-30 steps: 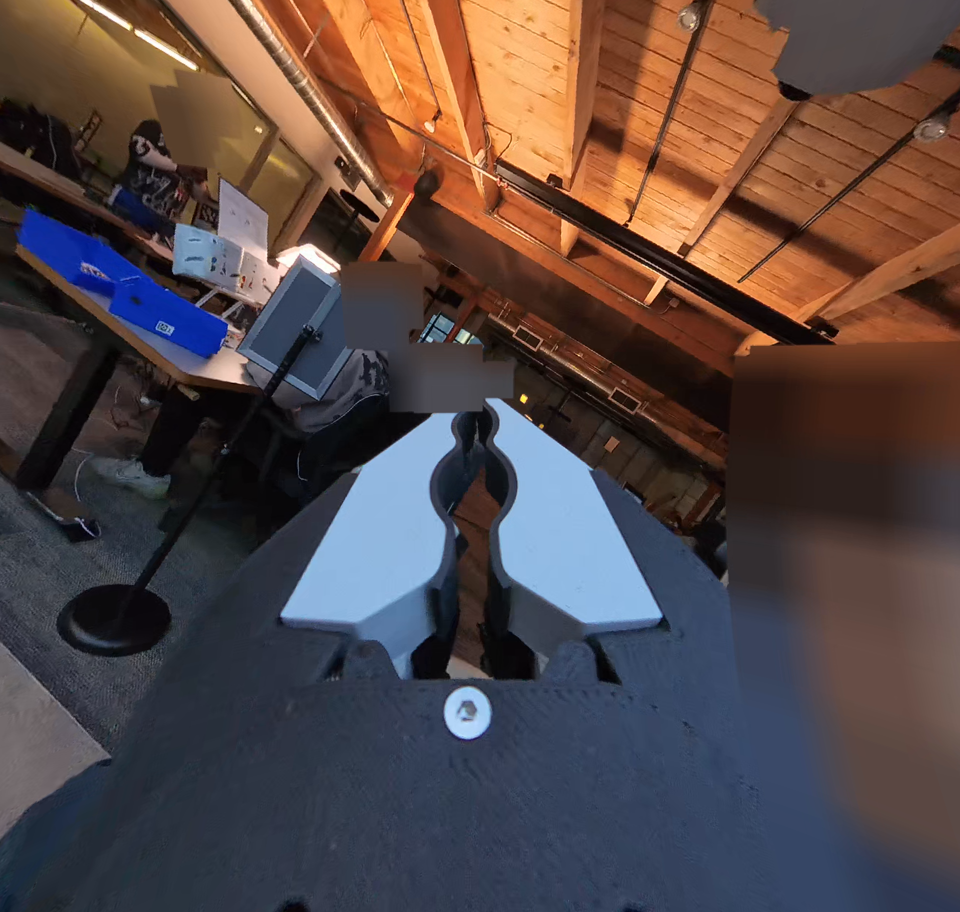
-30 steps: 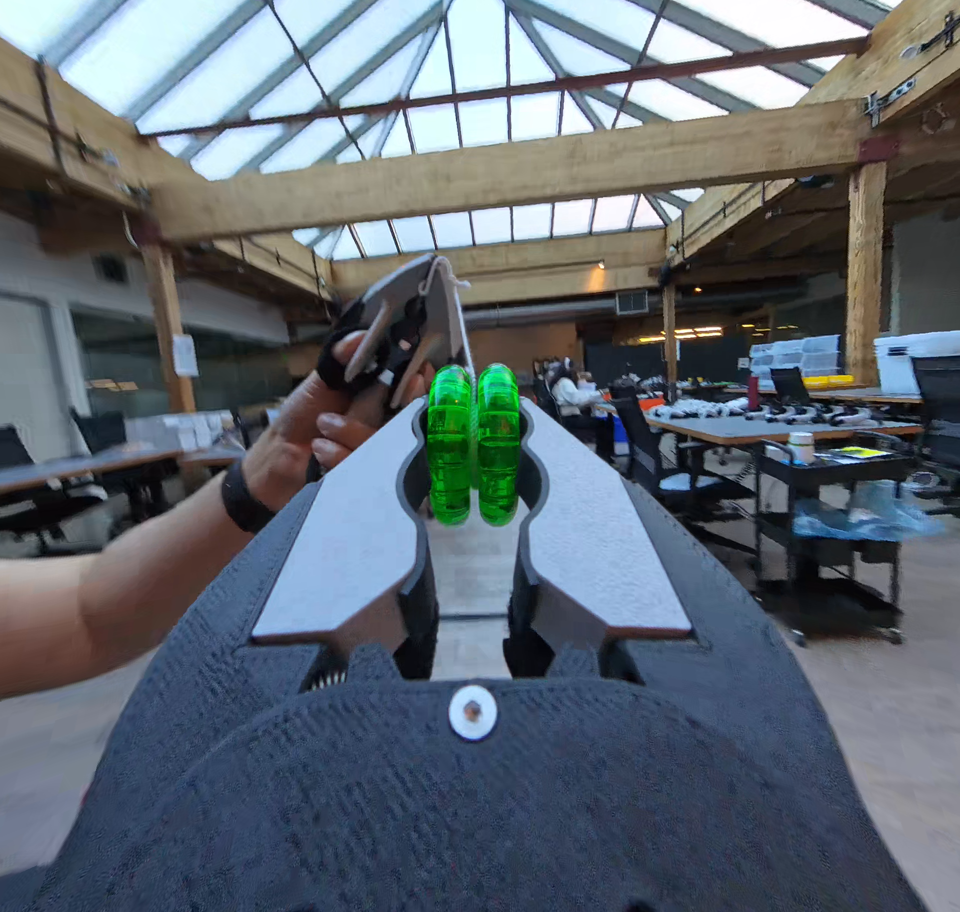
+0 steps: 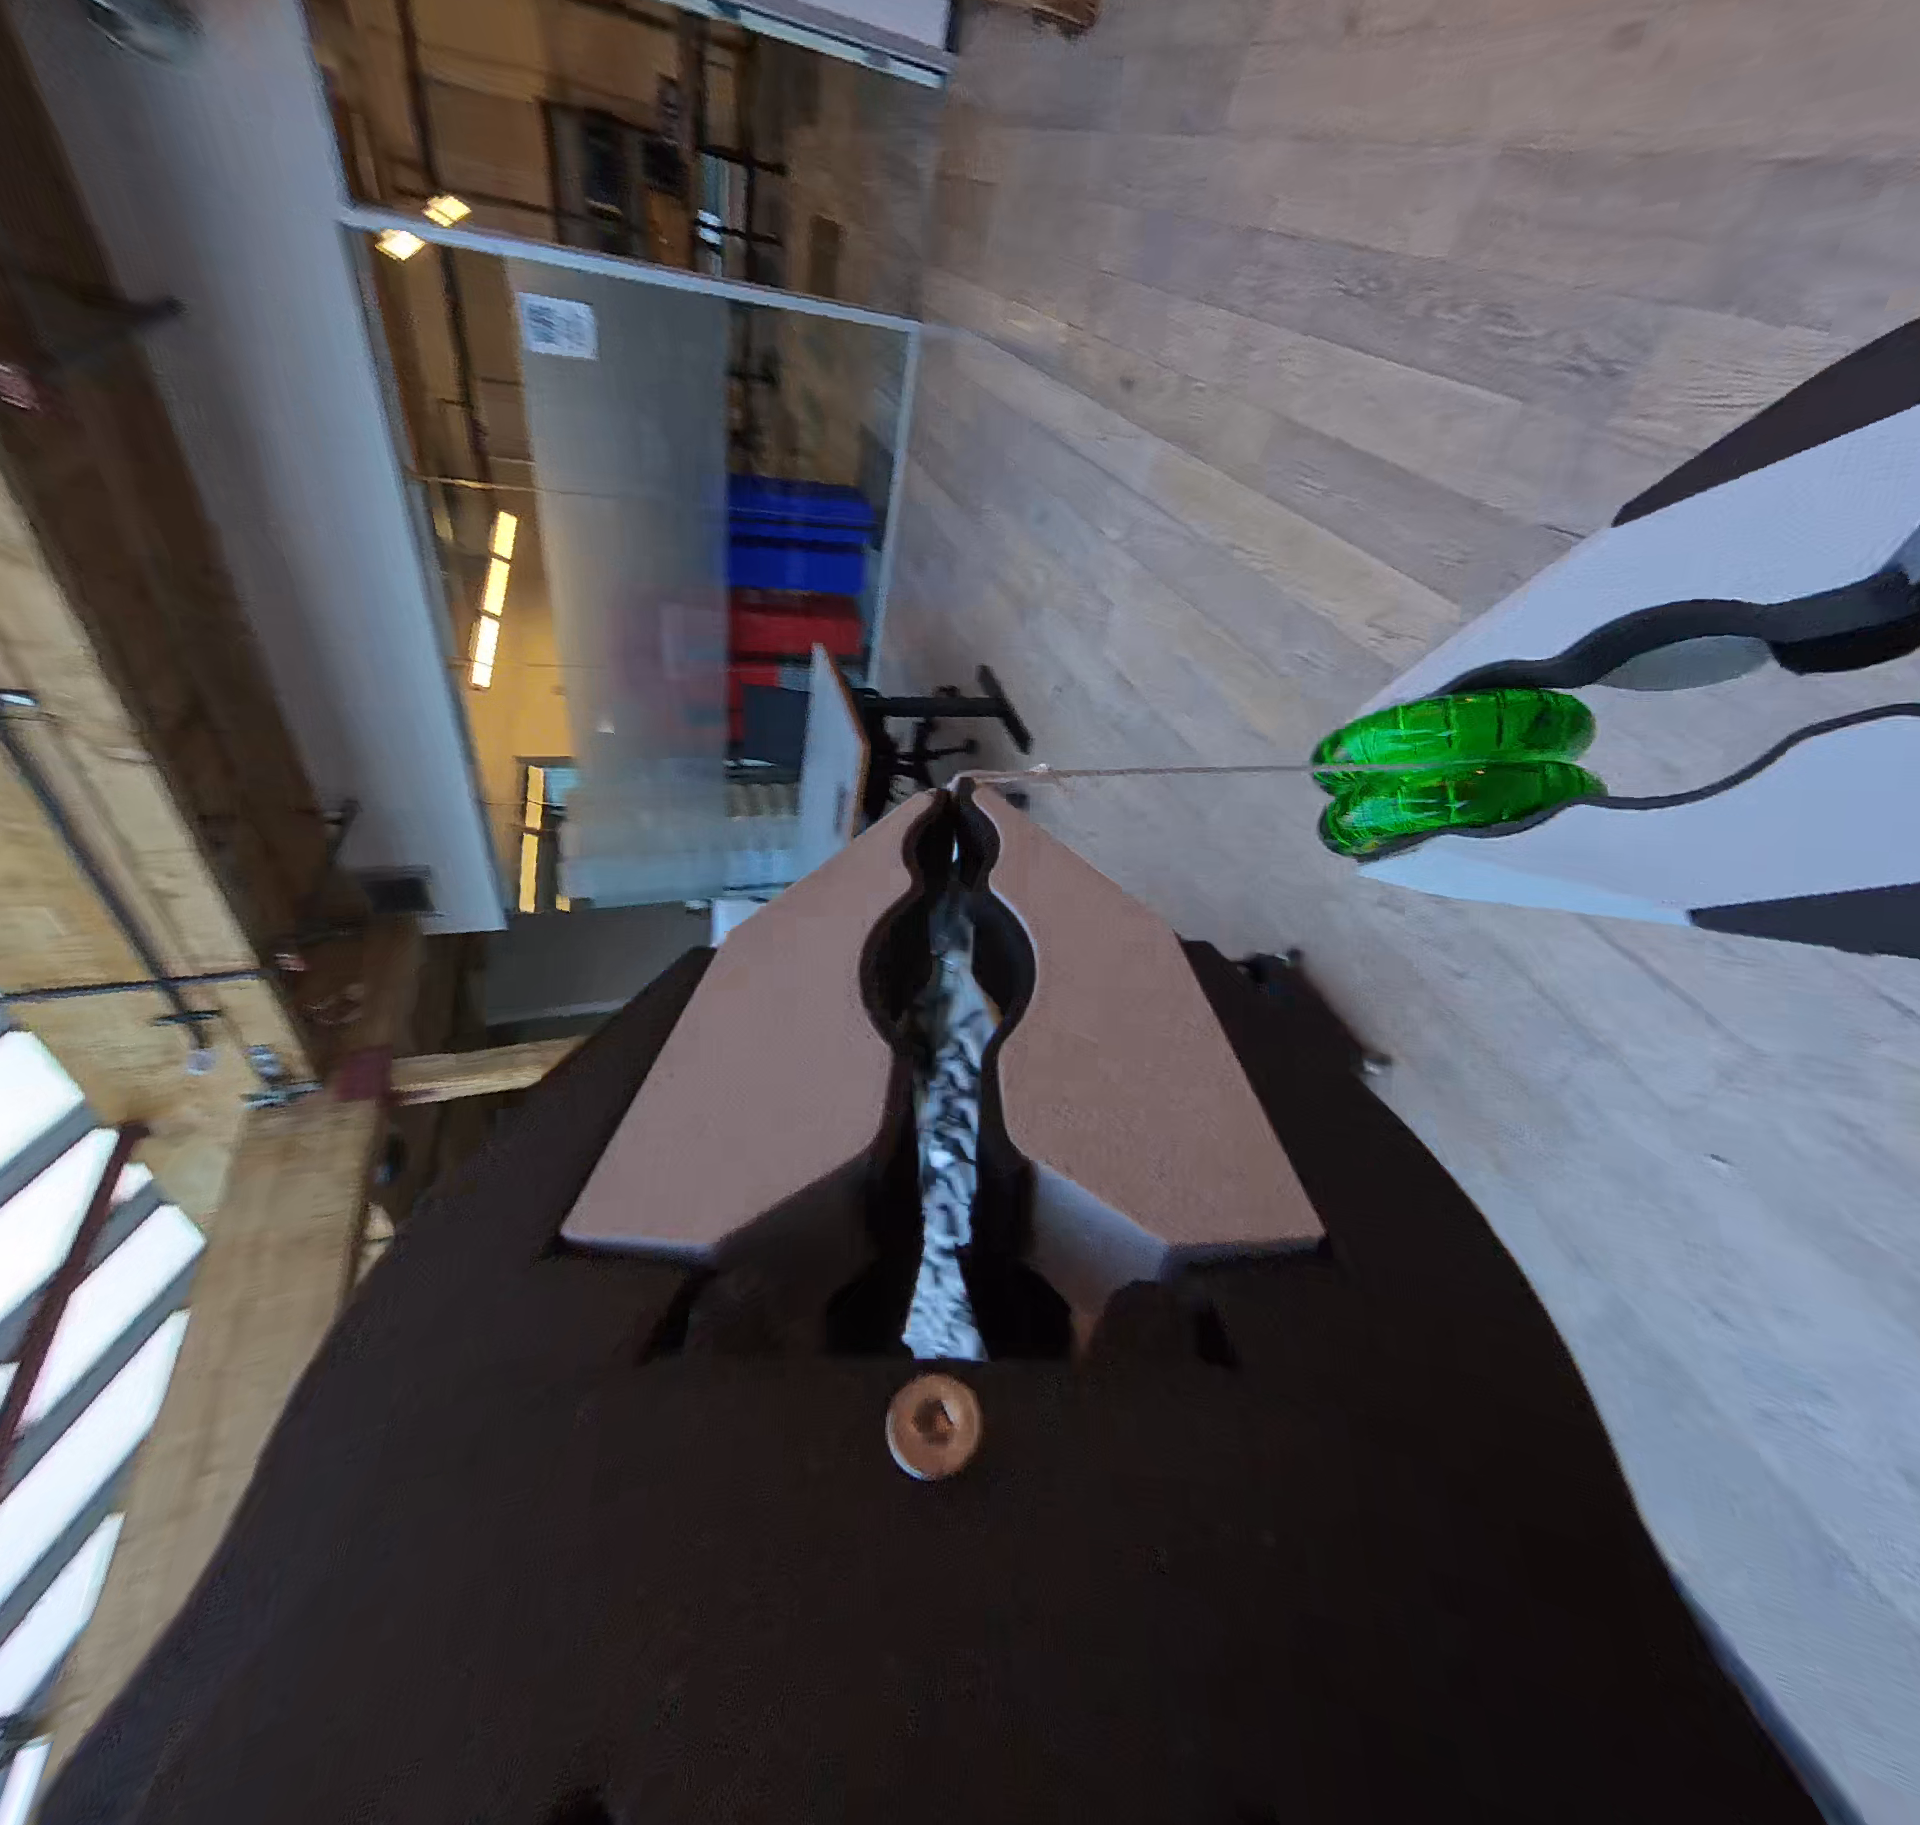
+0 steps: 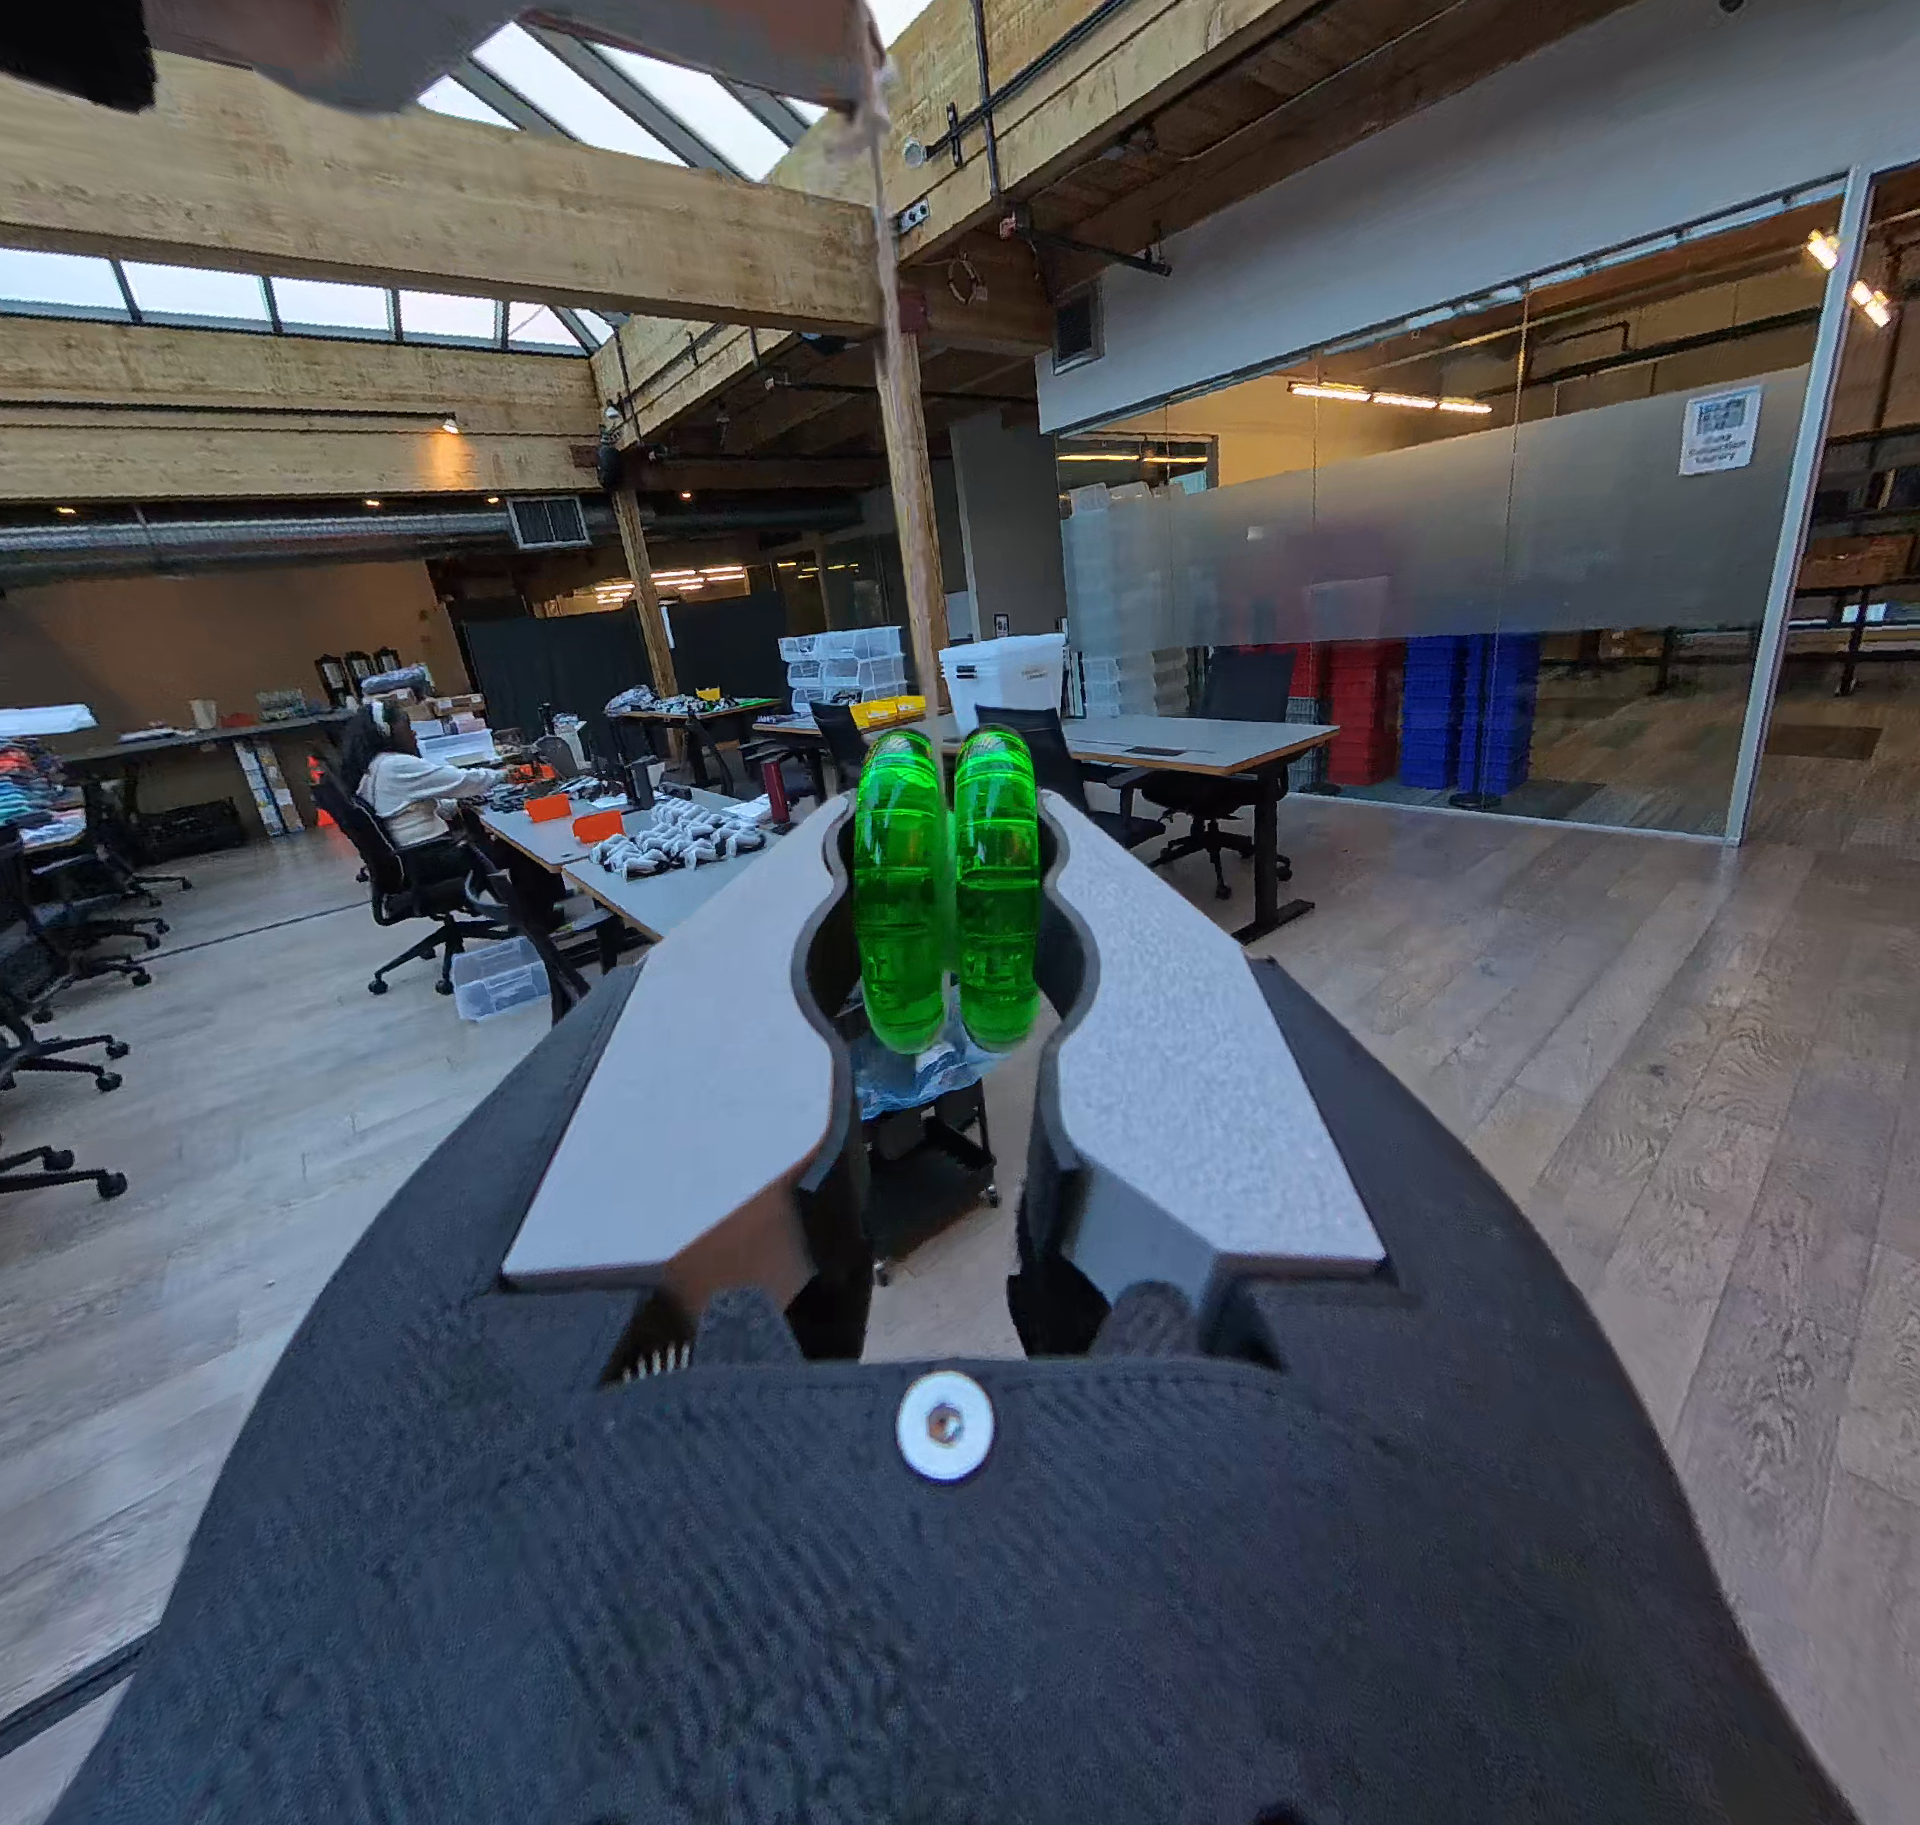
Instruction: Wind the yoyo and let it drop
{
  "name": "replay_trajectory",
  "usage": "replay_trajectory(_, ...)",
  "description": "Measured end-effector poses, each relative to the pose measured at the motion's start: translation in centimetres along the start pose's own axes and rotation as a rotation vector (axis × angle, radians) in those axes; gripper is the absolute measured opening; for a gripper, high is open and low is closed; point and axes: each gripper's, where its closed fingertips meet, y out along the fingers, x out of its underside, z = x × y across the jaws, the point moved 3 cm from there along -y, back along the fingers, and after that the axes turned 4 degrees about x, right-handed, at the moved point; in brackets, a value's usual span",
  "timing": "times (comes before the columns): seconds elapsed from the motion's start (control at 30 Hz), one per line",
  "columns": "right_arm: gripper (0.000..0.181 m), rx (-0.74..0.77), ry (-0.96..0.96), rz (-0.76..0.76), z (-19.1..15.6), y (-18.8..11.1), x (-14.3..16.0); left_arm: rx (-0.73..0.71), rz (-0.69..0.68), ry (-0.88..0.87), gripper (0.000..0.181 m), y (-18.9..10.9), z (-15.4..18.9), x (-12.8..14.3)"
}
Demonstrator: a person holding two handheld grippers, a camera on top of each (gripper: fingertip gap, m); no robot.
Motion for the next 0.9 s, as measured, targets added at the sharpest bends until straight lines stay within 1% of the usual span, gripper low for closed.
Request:
replay_trajectory(0.07, 0.027, 0.014, -0.024, 0.011, -0.8, 0.7, -3.0, -0.133, 0.063, 0.096, 0.0, -2.0, -2.4, -0.6)
replay_trajectory(0.13, 0.027, 0.013, -0.066, 0.035, -1.8, 0.8, -5.2, -0.244, 0.203, 0.1, 0.0, -4.1, -3.6, -0.8)
replay_trajectory(0.2, 0.027, 0.022, -0.122, 0.121, -3.0, 0.2, -6.9, -0.403, 0.32, 0.15, 0.0, -6.6, -4.2, -0.2)
replay_trajectory(0.27, 0.027, 0.034, -0.183, 0.212, -4.3, -0.8, -8.0, -0.551, 0.444, 0.18, 0.0, -9.8, -3.7, 0.5)
replay_trajectory(0.33, 0.027, 0.04, -0.243, 0.314, -6.1, -2.1, -8.8, -0.677, 0.53, 0.205, 0.0, -12.7, -2.7, 1.4)
replay_trajectory(0.4, 0.027, 0.063, -0.33, 0.392, -7.9, -3.0, -9.2, -0.801, 0.582, 0.265, 0.0, -15.2, -1.6, 2.4)
replay_trajectory(0.47, 0.027, 0.078, -0.424, 0.444, -9.9, -3.5, -9.3, -0.887, 0.634, 0.294, 0.0, -17.4, -0.5, 3.7)
replay_trajectory(0.6, 0.027, 0.074, -0.517, 0.534, -12.8, -4.6, -9.5, -0.953, 0.757, 0.227, 0.0, -20.0, 0.5, 6.5)
replay_trajectory(0.67, 0.027, 0.054, -0.531, 0.548, -13.6, -4.5, -9.3, -0.957, 0.776, 0.182, 0.0, -20.0, 0.3, 7.6)
replay_trajectory(0.73, 0.027, -0.002, -0.47, 0.517, -13.8, -3.7, -8.7, -0.882, 0.776, 0.11, 0.0, -18.6, -0.1, 8.4)
replay_trajectory(0.77, 0.027, -0.028, -0.42, 0.493, -13.4, -3.2, -8.3, -0.832, 0.749, 0.069, 0.0, -17.4, -0.5, 8.9)
replay_trajectory(0.8, 0.027, -0.049, -0.358, 0.465, -12.6, -2.7, -7.9, -0.779, 0.735, 0.03, 0.0, -16.4, -0.9, 9.3)
replay_trajectory(0.9, 0.027, -0.121, -0.148, 0.397, -9.4, -1.8, -7.4, -0.561, 0.711, -0.104, 0.0, -12.9, -1.1, 10.3)
